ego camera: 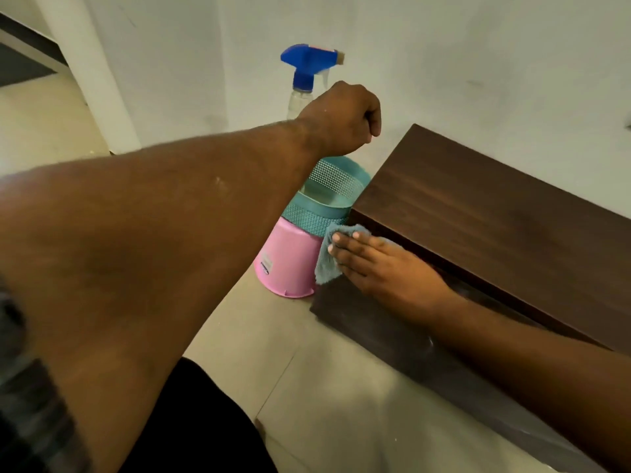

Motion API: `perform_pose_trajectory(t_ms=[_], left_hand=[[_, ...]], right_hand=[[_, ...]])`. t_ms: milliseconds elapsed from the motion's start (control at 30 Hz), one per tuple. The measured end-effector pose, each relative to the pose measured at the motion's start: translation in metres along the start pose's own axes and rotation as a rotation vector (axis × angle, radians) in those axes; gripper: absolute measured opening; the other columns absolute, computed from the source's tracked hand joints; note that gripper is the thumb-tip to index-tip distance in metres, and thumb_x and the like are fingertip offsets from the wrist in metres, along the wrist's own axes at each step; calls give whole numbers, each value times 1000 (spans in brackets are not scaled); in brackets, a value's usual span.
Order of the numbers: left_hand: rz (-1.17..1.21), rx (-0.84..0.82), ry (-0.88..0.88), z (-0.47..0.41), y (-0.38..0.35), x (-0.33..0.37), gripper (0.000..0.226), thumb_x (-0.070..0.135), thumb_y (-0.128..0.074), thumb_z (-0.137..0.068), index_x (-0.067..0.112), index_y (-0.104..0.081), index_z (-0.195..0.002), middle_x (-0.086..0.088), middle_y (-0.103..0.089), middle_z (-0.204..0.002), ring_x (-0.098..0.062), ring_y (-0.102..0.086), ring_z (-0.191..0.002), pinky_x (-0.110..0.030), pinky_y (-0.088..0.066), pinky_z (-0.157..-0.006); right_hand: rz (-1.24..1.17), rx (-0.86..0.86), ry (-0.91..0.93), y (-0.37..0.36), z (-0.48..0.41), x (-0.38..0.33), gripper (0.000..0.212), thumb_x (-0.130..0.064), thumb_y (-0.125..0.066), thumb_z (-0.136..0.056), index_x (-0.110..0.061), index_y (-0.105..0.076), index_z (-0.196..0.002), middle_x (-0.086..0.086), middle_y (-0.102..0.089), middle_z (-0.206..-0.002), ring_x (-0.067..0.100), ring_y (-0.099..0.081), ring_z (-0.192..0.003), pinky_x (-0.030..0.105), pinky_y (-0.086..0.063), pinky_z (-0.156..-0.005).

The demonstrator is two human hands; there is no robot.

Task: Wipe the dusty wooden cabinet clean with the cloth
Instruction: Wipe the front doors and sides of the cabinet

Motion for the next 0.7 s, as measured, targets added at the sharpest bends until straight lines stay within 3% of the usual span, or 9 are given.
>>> perform_pose_trajectory(t_ms=[67,133,167,300,433,533,633,700], left_hand=[[9,-1,14,5,1,-9,25,5,-54,-90,17,-76,-94,9,-71,-87,-10,-70,-87,-26,-58,-83],[12,-2,18,9,2,-15,27,5,-52,-89,17,-76,-94,9,-71,-87,-10,-71,-87,-28,-58,-83],[9,-3,23,10,3,-19,28,5,-51,-89,17,-76,-94,8,-72,-87,-10,-71,-87,-28,-59,-83],[27,-2,26,10,8,-28,28,4,-51,-90,15,-76,-97,8,-70,-86,-11,-70,-88,-29,-58,-84],[53,36,39,6,8,-31,27,3,-52,-90,12,-76,-98,8,-70,-87,-11,-71,-89,-26,-58,-84],[67,41,24,6,6,-26,27,4,-52,-90,14,-76,-95,8,-71,-86,-10,-71,-87,-23,-57,-80],[72,45,10,6,4,-16,26,5,-53,-90,17,-76,-95,6,-73,-91,-10,-70,-87,-17,-53,-76],[70,38,1,9,4,-14,28,5,-52,-89,18,-76,-95,8,-73,-90,-8,-70,-86,-15,-52,-75]], right_hand=[[10,-58,62,-28,-9,-15,55,-14,-30,-97,0,-34,-149,18,-28,-158,28,-25,-148,39,-16,-122],[40,-287,133,-53,-15,-35,57,-11,-16,-100,5,-10,-154,21,-2,-163,31,0,-151,41,3,-123],[46,-353,129,-61,-16,-41,56,-10,-15,-100,6,-6,-154,22,2,-162,31,4,-151,41,7,-122],[96,-170,87,-40,-15,-39,54,-23,-43,-99,-1,-39,-148,17,-30,-157,28,-24,-148,42,-15,-122],[115,36,-58,6,10,-2,57,-15,-42,-98,-3,-28,-153,17,-20,-161,33,-14,-150,46,-12,-123],[222,50,-84,21,23,13,61,-13,-44,-99,-5,-21,-155,15,-9,-164,33,-4,-152,47,-11,-123],[282,67,-35,-1,17,3,55,-5,-27,-100,-1,-19,-154,20,-12,-162,36,-7,-151,48,-8,-122],[291,44,37,-27,7,-12,51,-6,-25,-100,3,-28,-151,22,-23,-159,36,-20,-148,45,-11,-121]])
Point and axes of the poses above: each hand's wrist, its own z-axis away from the middle knuckle, its own y-axis out of the back of the hand, x = y × z, the point moved 1 cm from there along -z, towards the middle knuckle
